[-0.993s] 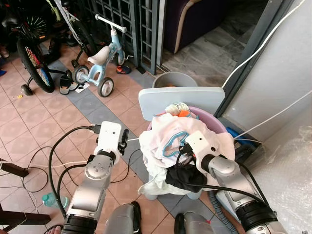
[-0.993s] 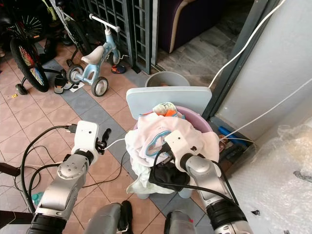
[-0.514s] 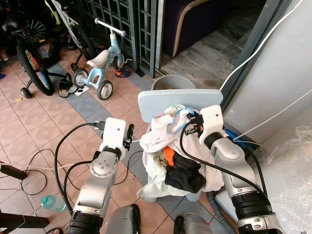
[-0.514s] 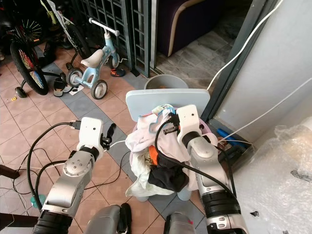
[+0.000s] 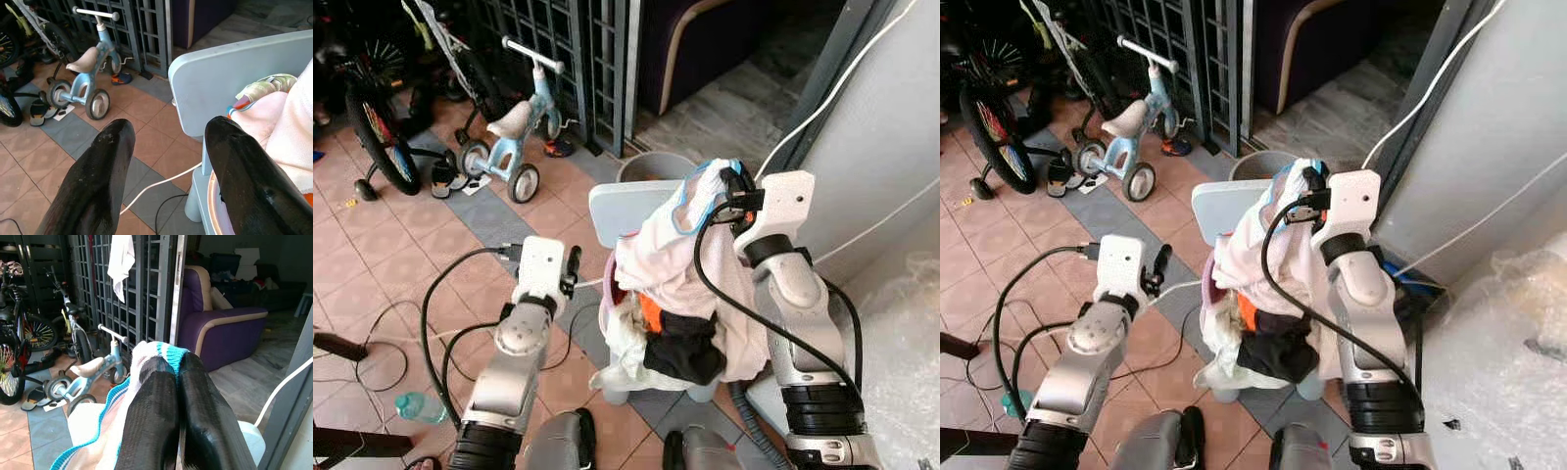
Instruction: Clothes washing
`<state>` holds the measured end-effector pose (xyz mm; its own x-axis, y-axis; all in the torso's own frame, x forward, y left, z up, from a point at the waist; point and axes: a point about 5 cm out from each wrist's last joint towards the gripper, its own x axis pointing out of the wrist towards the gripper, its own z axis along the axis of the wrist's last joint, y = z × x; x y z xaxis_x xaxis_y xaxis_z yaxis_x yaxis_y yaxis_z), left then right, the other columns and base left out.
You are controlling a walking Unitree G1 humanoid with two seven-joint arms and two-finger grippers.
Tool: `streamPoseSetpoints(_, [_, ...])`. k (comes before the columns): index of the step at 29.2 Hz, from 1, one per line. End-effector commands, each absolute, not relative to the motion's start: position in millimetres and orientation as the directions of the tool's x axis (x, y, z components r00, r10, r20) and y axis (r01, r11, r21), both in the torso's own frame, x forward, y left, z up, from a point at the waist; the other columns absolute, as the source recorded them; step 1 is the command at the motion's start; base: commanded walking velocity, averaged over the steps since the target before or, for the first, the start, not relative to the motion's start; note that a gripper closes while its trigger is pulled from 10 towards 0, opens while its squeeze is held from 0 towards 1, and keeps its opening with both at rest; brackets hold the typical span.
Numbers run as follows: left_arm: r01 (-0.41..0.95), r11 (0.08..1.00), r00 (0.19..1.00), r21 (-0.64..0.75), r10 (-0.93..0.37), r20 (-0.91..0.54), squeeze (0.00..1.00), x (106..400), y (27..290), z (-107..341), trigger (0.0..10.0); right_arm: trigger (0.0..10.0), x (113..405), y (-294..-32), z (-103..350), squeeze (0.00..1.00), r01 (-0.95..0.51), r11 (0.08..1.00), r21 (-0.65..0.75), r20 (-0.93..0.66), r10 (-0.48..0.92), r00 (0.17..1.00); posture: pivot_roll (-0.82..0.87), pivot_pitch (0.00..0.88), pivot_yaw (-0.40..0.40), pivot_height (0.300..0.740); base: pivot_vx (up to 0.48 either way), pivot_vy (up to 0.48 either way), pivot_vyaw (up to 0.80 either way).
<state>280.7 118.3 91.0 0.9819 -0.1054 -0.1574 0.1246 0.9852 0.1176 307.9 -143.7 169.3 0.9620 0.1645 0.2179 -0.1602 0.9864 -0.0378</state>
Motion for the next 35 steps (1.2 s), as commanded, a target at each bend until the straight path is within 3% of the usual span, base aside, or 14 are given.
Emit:
streamPoseSetpoints(1, [0.118,0.985,0.981,0.129,-0.095,-0.168,0.0,280,122,88,10.0,0.0,304,-143,175,0.0,-0.158,0.987,-0.043,0.247,0.164,0.955,-0.03,0.08,0.026,0.74,-0.307,0.0,0.0])
streamPoseSetpoints(10, [0.121,0.985,0.982,0.124,-0.101,-0.158,0.0,280,119,88,10.0,0.0,308,-142,180,0.0,-0.135,0.989,-0.053,0.259,0.144,0.955,-0.03,0.08,0.024,0.74,-0.228,0.0,0.0])
streamPoseSetpoints(11, [0.124,0.985,0.983,0.116,-0.106,-0.15,0.0,280,119,89,10.0,2.1,309,-143,180,0.0,-0.124,0.991,-0.059,0.257,0.135,0.957,-0.03,0.082,0.025,0.74,0.0,0.0,0.0])
streamPoseSetpoints(12, [0.126,0.986,0.983,0.11,-0.109,-0.145,0.0,280,119,90,10.0,2.1,310,-144,180,0.0,-0.117,0.991,-0.064,0.256,0.129,0.958,-0.03,0.082,0.025,0.74,0.0,0.0,0.0])
streamPoseSetpoints(13, [0.163,0.983,0.981,0.081,-0.154,-0.116,0.0,279,117,93,10.0,10.0,313,-145,178,0.0,-0.116,0.988,-0.1,0.225,0.136,0.965,-0.03,0.081,0.025,0.74,0.0,0.0,0.0])
streamPoseSetpoints(19, [0.174,0.983,0.98,0.063,-0.167,-0.104,0.0,280,118,97,10.0,10.0,317,-154,179,0.0,-0.046,0.996,-0.083,0.227,0.064,0.972,-0.02,0.079,0.024,0.74,0.0,0.0,0.0])
streamPoseSetpoints(35, [0.158,0.987,0.984,0.043,-0.153,-0.093,0.0,280,121,97,10.0,10.0,327,-167,185,0.0,0.086,0.986,-0.146,0.261,-0.045,0.964,-0.02,0.081,0.018,0.74,0.0,-0.383,-0.77])
